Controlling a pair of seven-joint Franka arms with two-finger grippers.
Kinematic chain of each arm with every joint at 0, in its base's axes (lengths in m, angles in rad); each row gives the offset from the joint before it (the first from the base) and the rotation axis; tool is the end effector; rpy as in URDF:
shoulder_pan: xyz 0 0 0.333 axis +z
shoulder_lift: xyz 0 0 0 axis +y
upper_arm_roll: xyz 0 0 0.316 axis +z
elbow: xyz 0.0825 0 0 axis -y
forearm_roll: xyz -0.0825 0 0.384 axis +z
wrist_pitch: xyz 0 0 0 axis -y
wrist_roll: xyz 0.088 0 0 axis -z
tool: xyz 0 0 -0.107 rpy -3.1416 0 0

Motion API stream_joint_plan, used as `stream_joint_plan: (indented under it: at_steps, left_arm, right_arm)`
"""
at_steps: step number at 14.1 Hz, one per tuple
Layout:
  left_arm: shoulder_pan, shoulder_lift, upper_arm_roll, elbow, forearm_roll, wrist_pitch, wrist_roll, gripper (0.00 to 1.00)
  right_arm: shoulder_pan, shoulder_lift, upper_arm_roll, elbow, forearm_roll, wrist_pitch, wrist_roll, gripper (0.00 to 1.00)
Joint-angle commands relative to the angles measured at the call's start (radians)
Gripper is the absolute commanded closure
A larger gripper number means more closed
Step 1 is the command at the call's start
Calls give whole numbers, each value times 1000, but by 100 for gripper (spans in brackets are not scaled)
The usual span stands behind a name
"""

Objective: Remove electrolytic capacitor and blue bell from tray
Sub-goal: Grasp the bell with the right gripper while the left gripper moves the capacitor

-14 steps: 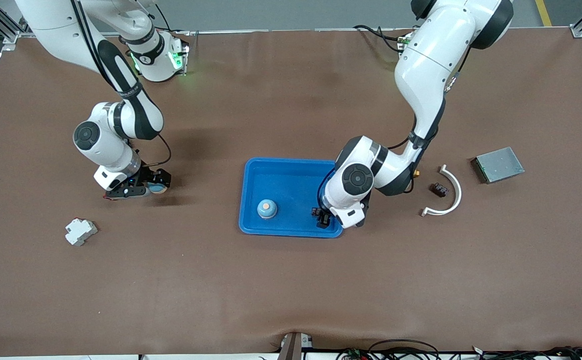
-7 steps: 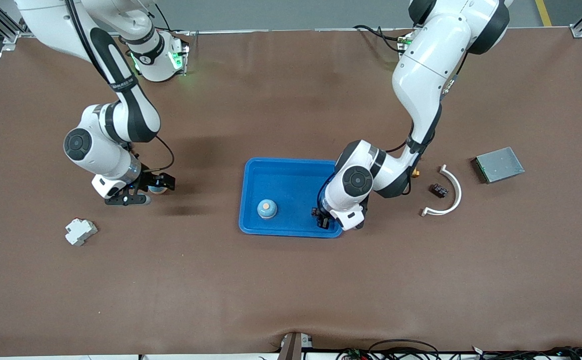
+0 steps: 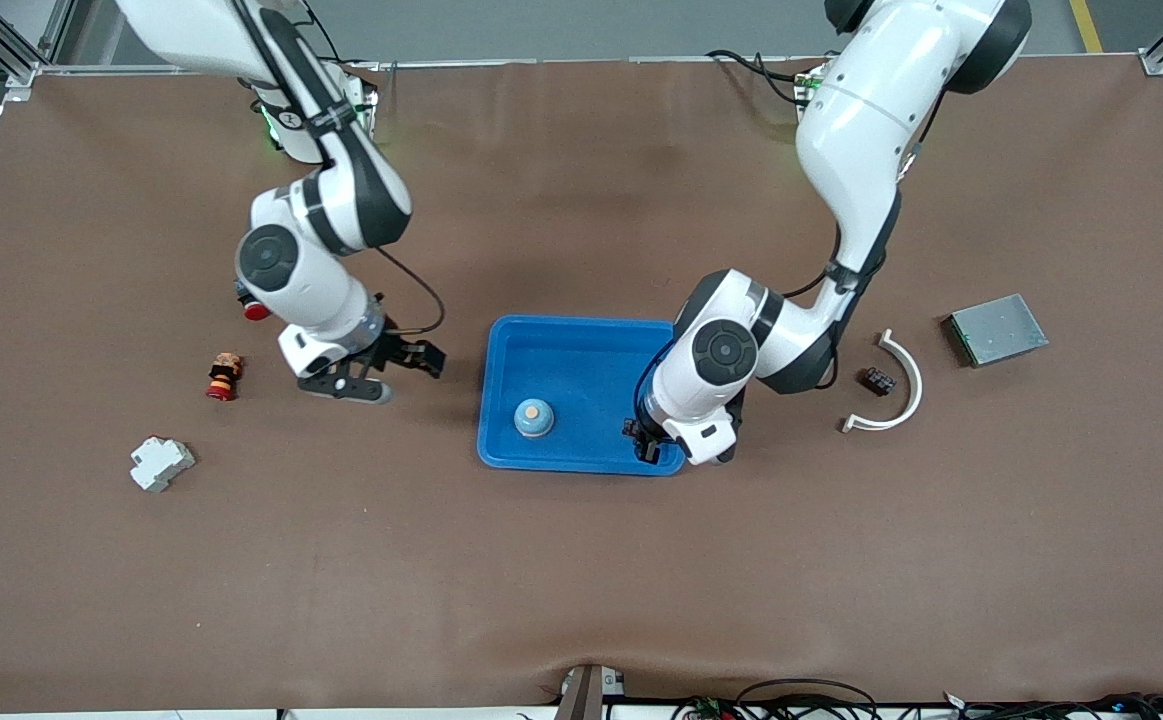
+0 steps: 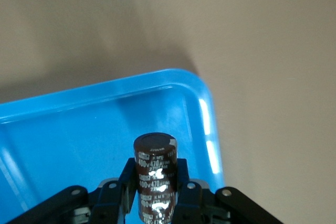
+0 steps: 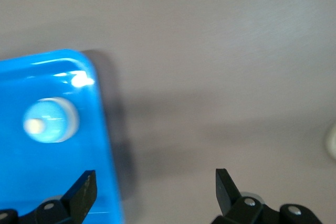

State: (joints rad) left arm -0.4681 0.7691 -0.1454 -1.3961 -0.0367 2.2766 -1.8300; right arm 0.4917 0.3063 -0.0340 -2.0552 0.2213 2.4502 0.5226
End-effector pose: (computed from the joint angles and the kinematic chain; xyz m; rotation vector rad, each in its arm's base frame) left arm 0.6202 -0.4095 0.2638 2.3893 1.7886 -0.1191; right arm 0.5378 0.2656 0.2958 -2.9584 0.3377 -0.0202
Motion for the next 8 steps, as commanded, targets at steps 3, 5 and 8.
stream_joint_plan:
  at_steps: [3,5,8]
  left_arm:
    - [110,-123,-3,-31,87,-134,193,100]
    - [160,-137,-2,-31,84,-179,276,100]
    - [235,-162,4,-32,93,-267,326,100]
  right_arm:
    - [97,147,-15,193,-69,-33,241,0]
    - [120,227,-14,294,-155,-80,357,0]
    - [139,338,-14,452,-172,-122,444,0]
